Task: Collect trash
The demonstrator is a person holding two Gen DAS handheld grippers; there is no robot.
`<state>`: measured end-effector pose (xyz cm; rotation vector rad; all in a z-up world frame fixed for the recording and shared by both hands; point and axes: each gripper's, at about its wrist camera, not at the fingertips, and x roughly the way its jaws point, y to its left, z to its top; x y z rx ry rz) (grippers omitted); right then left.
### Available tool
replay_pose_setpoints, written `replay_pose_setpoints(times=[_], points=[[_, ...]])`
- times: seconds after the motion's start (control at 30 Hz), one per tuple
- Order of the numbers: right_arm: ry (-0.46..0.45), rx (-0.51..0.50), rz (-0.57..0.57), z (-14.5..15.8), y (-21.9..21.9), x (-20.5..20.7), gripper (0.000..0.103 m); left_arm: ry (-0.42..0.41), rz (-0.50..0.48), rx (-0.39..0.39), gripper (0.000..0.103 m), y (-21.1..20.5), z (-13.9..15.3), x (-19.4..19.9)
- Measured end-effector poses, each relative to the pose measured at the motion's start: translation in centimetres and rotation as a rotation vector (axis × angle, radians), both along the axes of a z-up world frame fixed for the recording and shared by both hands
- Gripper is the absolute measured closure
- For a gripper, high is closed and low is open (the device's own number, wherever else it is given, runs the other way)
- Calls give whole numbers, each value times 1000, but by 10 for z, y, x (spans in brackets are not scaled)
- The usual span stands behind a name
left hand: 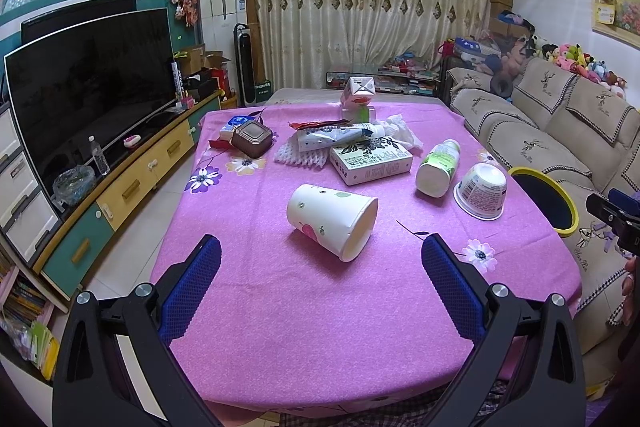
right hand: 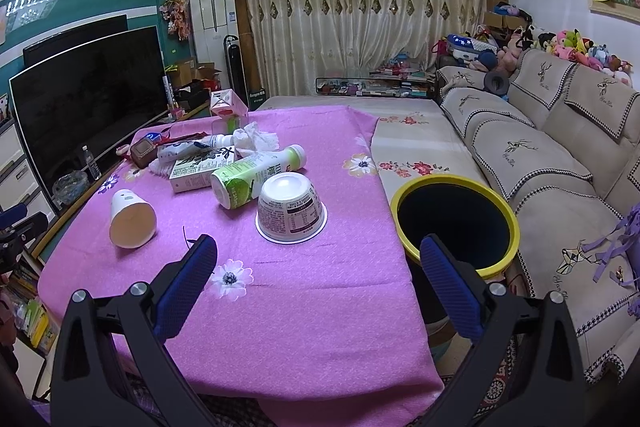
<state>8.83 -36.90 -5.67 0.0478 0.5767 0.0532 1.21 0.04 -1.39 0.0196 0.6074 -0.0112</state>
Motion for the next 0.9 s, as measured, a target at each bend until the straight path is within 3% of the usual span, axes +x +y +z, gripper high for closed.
replay_pose_setpoints(times=[0.9], points=[[24, 2, 1, -5, 0, 4, 6, 15, 2, 0, 4, 1, -8, 6]])
